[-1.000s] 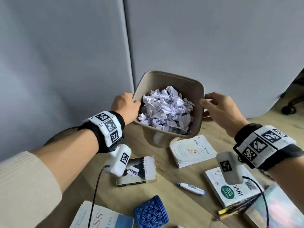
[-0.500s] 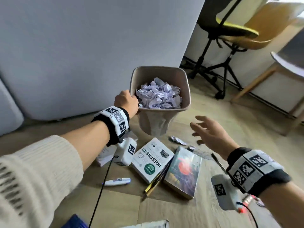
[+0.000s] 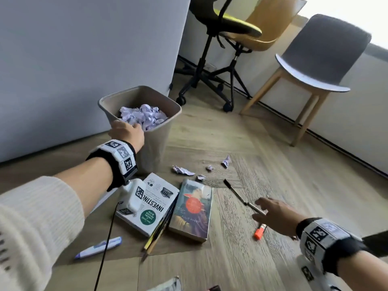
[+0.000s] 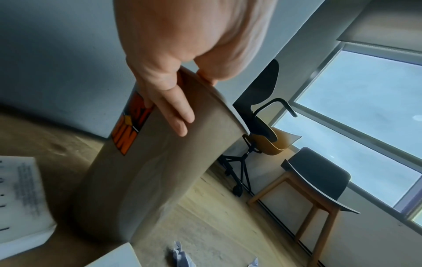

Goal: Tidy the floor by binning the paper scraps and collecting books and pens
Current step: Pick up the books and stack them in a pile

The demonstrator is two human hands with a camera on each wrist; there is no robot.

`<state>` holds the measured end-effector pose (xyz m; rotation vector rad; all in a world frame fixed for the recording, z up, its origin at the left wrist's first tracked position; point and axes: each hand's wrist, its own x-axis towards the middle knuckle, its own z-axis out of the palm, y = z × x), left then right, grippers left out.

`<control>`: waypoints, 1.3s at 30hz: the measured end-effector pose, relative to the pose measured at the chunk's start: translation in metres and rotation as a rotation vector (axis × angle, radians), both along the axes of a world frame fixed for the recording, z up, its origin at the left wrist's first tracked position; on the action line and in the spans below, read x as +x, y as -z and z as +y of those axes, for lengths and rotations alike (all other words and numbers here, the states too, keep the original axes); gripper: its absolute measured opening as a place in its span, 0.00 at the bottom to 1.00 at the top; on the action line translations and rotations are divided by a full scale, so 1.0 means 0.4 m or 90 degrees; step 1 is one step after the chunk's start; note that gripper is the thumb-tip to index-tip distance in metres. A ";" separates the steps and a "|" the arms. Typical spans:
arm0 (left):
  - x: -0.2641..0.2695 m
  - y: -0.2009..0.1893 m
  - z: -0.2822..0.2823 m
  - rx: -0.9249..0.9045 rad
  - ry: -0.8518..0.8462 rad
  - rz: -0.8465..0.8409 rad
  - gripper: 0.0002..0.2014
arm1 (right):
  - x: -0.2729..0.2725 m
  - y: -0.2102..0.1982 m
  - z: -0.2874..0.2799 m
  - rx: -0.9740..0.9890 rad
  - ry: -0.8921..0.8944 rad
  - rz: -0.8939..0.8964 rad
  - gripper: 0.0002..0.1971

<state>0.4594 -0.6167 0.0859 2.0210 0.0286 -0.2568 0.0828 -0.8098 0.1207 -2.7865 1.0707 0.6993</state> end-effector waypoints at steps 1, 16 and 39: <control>0.000 0.015 0.000 0.000 -0.007 -0.001 0.33 | 0.004 0.011 -0.014 -0.006 -0.002 0.007 0.25; -0.349 0.163 -0.037 0.262 0.444 -0.191 0.31 | -0.150 0.341 -0.154 0.002 0.225 -0.148 0.15; -0.672 0.399 -0.372 0.541 0.906 -0.149 0.61 | -0.286 0.584 -0.490 -0.116 0.383 -0.182 0.20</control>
